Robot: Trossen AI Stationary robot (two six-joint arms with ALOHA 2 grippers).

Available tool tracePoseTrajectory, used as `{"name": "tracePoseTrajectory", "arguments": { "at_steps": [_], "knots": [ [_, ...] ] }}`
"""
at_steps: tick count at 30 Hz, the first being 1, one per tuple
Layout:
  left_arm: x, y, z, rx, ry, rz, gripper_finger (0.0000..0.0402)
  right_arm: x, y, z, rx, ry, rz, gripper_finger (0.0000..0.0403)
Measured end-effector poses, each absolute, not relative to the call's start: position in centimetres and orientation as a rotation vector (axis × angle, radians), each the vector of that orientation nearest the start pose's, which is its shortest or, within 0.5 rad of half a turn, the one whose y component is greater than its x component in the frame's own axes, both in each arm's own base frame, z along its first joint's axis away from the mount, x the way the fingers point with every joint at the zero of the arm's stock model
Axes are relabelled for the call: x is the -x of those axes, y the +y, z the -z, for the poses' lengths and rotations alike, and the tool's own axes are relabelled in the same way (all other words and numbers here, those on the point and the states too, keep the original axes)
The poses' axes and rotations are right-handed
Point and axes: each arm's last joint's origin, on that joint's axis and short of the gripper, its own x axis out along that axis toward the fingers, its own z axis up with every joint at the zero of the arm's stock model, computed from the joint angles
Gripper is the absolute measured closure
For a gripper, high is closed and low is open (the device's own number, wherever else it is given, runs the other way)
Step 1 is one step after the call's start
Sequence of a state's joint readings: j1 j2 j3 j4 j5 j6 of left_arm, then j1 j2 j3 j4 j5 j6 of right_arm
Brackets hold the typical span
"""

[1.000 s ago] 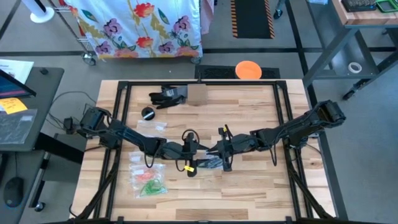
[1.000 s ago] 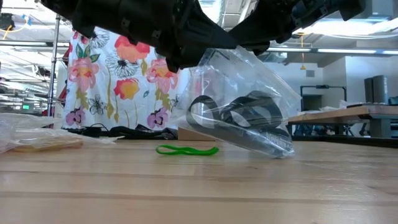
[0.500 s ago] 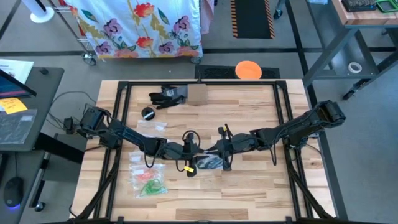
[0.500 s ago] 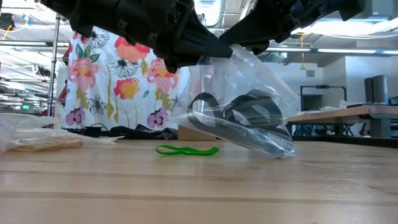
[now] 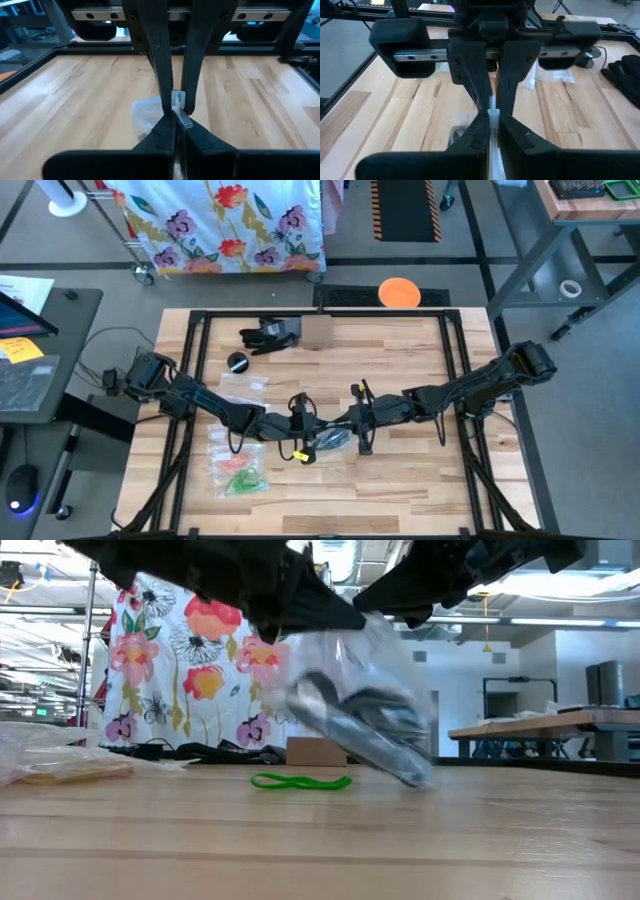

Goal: Sort rubber bands
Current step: Close the transparent zip bag

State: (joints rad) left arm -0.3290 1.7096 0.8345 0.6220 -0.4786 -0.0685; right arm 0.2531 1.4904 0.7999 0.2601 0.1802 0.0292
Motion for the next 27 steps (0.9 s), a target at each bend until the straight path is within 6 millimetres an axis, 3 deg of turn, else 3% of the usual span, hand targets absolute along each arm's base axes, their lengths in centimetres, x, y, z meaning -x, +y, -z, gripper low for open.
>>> {"name": "tracePoseTrajectory", "arguments": {
  "at_steps": [5,27],
  "knots": [
    [-33.1,-10.63,-20.04,-0.039,0.204,-0.133,0.0401,-30.46,7.39,-21.83,0.063,0.417,-0.067,0.0385],
    [-32.98,-10.99,-20.26,-0.032,0.188,-0.125,0.0401,-30.11,7.29,-21.54,0.088,0.463,-0.064,0.0385]
  ]
}}
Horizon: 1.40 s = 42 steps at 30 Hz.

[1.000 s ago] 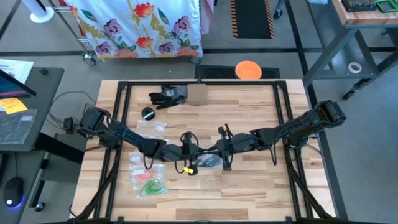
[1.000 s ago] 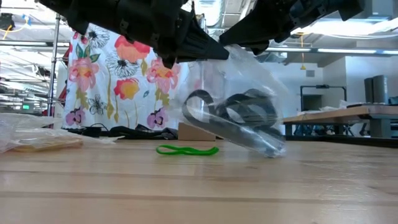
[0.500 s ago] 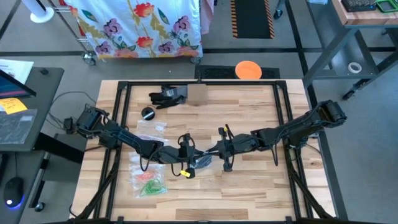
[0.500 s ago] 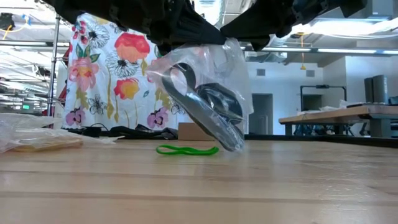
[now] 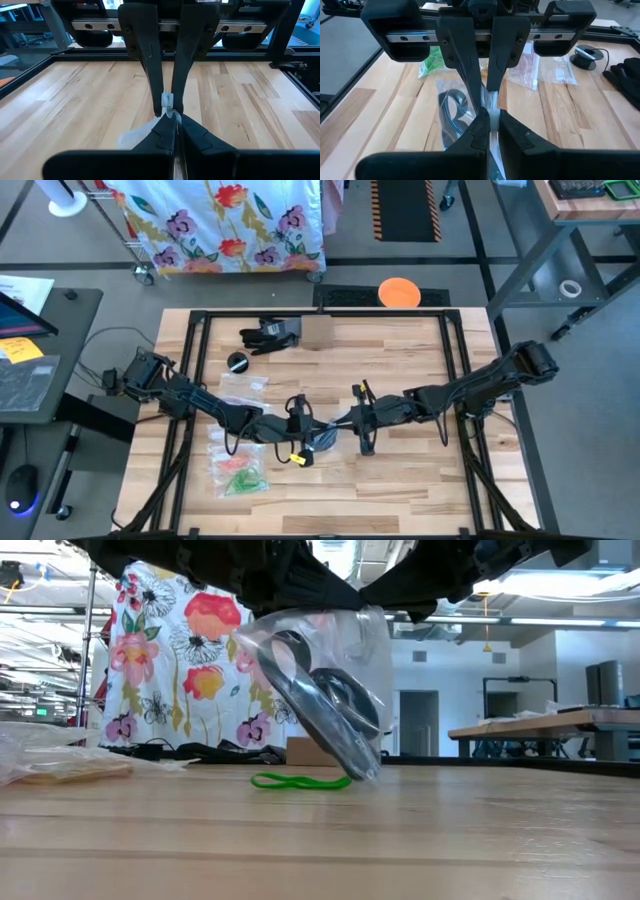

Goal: Sort rubber bands
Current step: Close the transparent zip bag

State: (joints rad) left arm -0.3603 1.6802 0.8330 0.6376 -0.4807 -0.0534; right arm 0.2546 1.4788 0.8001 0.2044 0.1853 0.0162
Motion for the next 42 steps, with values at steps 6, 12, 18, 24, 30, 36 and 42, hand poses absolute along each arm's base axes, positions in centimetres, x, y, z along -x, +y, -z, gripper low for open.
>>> {"name": "tracePoseTrajectory", "arguments": {
  "at_steps": [6,12,18,24,30,36,42],
  "knots": [
    [-33.0,-11.0,-20.6,-0.024,0.168,-0.124,0.0401,-29.2,7.7,-22.4,0.095,0.462,-0.081,0.0385],
    [-33.0,-11.2,-20.9,-0.014,0.139,-0.114,0.0401,-28.7,8.3,-22.7,0.12,0.455,-0.08,0.0385],
    [-33.0,-11.3,-21.0,-0.012,0.127,-0.1,0.0401,-29.0,8.2,-22.5,0.122,0.457,-0.065,0.0385],
    [-33.0,-11.3,-20.8,-0.024,0.138,-0.096,0.0392,-29.0,8.2,-22.5,0.125,0.454,-0.063,0.0385],
    [-33.0,-11.3,-20.6,-0.044,0.158,-0.117,0.0327,-29.0,8.0,-22.5,0.116,0.453,-0.054,0.0385],
    [-33.1,-10.9,-20.7,-0.004,0.146,-0.197,0.025,-29.1,8.0,-22.6,0.113,0.443,-0.051,0.0385],
    [-34.0,-10.5,-21.6,-0.003,0.154,-0.193,0.0228,-29.0,8.0,-22.5,0.115,0.45,-0.052,0.0385]
  ]
}}
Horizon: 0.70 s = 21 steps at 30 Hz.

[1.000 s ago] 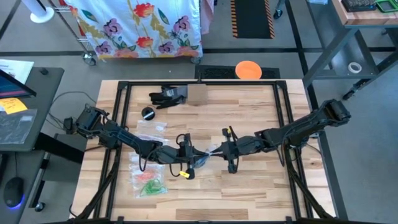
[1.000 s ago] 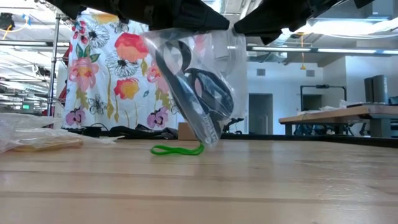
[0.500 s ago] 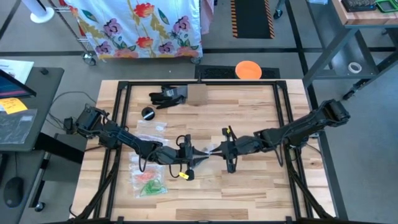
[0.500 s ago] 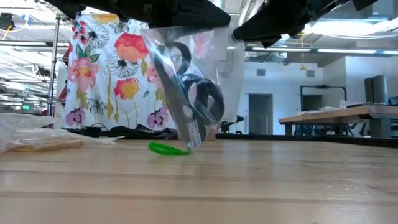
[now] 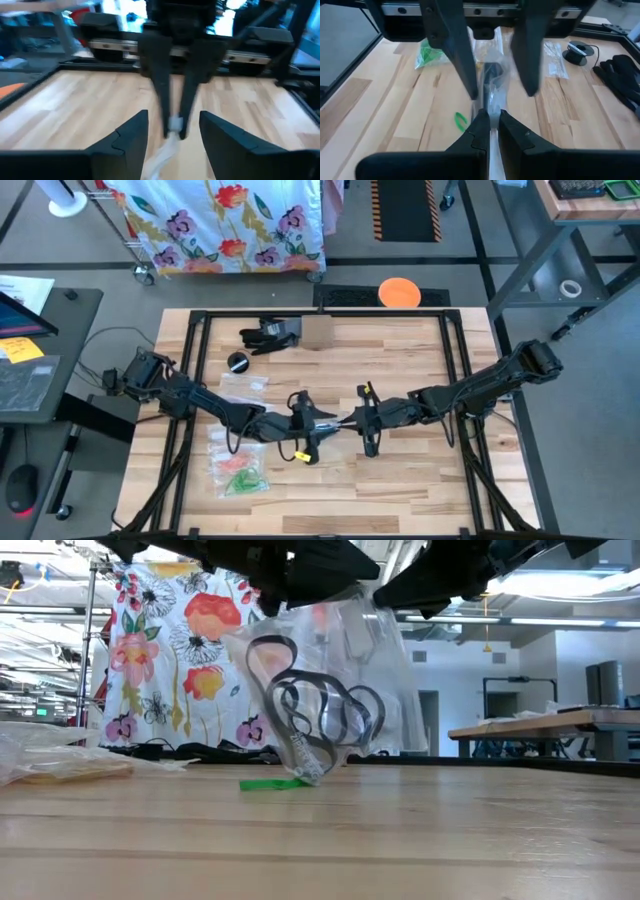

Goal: Sort rubber bands
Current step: Close the transparent zip bag

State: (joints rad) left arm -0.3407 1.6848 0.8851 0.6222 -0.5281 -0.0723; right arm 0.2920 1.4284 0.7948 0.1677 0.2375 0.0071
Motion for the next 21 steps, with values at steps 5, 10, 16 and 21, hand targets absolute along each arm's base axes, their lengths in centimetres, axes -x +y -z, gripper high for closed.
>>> {"name": "tracePoseTrajectory", "arguments": {
  "at_steps": [5,10,16,21],
  "knots": [
    [-35.1,-10.1,-22.5,-0.034,0.267,-0.147,0.0235,-29.0,8.0,-22.5,0.114,0.448,-0.053,0.0385],
    [-35.5,-10.2,-23.2,-0.062,0.29,-0.144,0.0242,-29.0,8.1,-22.5,0.111,0.451,-0.058,0.0385],
    [-35.5,-10.4,-23.8,-0.105,0.334,-0.136,0.0255,-28.9,8.3,-22.5,0.108,0.46,-0.062,0.0385],
    [-35.6,-10.4,-24.9,-0.113,0.382,-0.138,0.0278,-28.9,8.3,-22.5,0.107,0.459,-0.063,0.0385]
  ]
}}
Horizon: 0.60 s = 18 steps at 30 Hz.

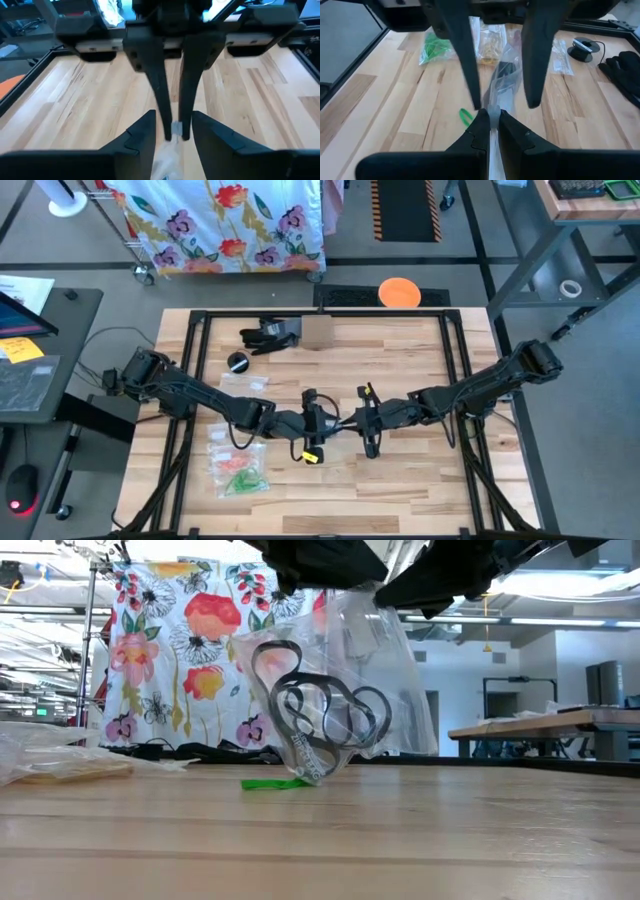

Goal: Sort rubber bands
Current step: Close the transparent zip bag

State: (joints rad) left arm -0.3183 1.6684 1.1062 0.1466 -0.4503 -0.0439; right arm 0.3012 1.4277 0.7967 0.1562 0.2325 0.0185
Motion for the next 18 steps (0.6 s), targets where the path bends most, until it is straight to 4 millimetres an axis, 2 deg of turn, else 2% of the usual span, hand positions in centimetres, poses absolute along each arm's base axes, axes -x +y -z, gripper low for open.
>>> {"name": "tracePoseTrajectory", "arguments": {
  "at_steps": [8,18],
  "knots": [
    [-35.69,-10.4,-25.08,-0.116,0.395,-0.135,0.0314,-28.95,8.28,-22.55,0.106,0.454,-0.063,0.0385],
    [-35.71,-10.33,-24.98,-0.108,0.408,-0.098,0.0331,-28.95,8.28,-22.56,0.105,0.453,-0.062,0.0385]
  ]
}}
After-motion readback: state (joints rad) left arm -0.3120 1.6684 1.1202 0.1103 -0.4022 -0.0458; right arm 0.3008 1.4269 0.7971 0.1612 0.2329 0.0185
